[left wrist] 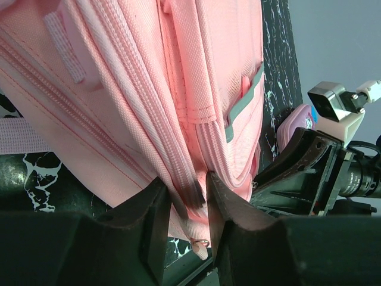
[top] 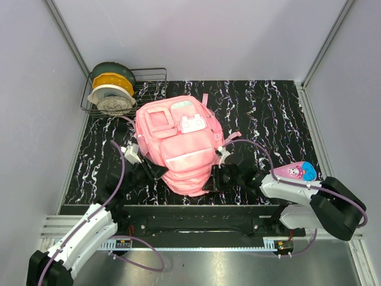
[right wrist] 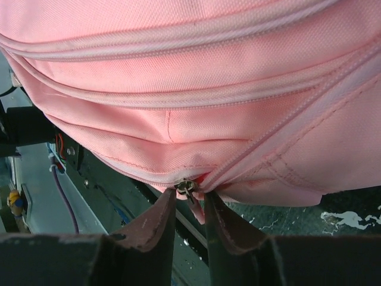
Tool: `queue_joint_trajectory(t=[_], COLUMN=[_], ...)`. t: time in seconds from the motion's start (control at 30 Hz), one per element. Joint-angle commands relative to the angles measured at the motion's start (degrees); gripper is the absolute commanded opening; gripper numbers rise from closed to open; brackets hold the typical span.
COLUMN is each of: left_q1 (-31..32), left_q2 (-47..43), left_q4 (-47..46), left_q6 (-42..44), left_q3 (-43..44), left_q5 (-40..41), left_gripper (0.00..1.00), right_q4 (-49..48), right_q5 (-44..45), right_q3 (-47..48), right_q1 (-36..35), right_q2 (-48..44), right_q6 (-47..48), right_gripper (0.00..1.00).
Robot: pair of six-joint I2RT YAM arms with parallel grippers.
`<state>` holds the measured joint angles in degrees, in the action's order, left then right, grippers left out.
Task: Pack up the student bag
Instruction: Zip the student bag at the center of the board.
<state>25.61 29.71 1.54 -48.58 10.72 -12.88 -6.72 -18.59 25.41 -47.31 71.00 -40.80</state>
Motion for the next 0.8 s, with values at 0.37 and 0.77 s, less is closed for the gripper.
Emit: queue_joint_trajectory(t=[0.37, 0.77], left_q1=[-0.03, -2.31], left_q2=[-0.80, -0.27], left_q4=[-5.59, 10.14], left_q6=[-0.38, 10.16], left_q3=[1.05, 7.91], left_q5=[-1.44, 0.14], left_gripper=[0.12, 0.00], right_q4=[4.25, 21.92], right_q5=[9.79, 18.78], right_q3=[1.66, 6.49], right_q1=[-2.35, -2.09], right_q2=[-1.73, -8.25], right_q6=[2.56, 12.23], right_gripper=[0.00, 0.00])
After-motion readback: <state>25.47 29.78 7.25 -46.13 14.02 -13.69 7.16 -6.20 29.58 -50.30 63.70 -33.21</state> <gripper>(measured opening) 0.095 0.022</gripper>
